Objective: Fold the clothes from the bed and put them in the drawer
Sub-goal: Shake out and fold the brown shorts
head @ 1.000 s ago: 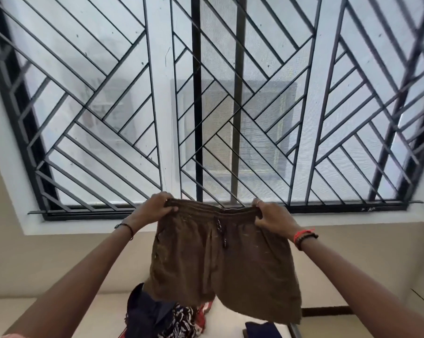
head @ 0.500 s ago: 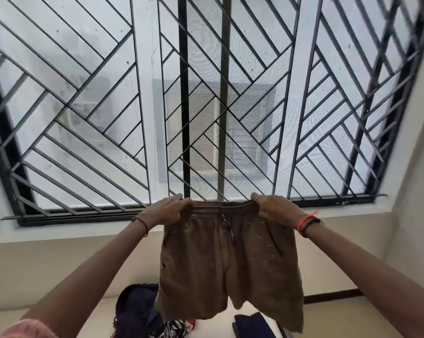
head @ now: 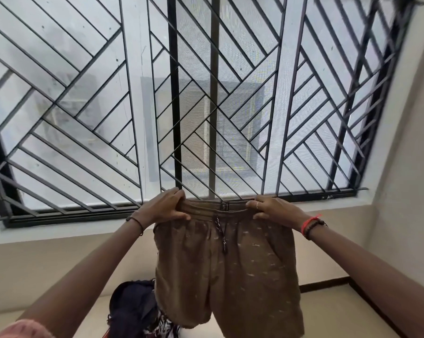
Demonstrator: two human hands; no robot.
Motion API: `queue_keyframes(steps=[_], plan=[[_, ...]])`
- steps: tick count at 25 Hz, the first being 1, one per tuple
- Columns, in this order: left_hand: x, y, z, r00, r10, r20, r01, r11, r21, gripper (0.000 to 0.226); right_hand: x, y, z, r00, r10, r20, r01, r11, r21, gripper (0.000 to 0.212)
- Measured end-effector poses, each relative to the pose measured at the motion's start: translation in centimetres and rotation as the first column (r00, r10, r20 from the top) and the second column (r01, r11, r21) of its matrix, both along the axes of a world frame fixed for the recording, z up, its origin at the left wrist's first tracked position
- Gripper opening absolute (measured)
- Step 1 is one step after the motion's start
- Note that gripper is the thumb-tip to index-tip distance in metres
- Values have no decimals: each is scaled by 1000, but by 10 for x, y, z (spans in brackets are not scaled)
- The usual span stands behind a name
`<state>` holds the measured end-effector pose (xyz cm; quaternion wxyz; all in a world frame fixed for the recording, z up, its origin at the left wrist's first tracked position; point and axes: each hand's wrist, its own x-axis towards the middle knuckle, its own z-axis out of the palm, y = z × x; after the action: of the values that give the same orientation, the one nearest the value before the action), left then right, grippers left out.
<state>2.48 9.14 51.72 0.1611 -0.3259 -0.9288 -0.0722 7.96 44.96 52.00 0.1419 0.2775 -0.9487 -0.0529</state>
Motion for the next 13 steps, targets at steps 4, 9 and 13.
queue_keyframes(steps=[4, 9, 13], plan=[[3, -3, -7, 1000, -9, -15, 9, 1000, -27, 37, 16, -1, 0, 999, 0, -38, 1, 1000, 19, 34], [13, -5, -6, 990, 79, 114, -79, 997, -7, 29, 25, 6, 2, 991, 34, 132, -3, 974, -225, 14], [10, -12, -3, 970, 39, 239, -71, 989, 127, 35, 33, 6, 11, 972, 49, 231, 40, 930, -365, 15]])
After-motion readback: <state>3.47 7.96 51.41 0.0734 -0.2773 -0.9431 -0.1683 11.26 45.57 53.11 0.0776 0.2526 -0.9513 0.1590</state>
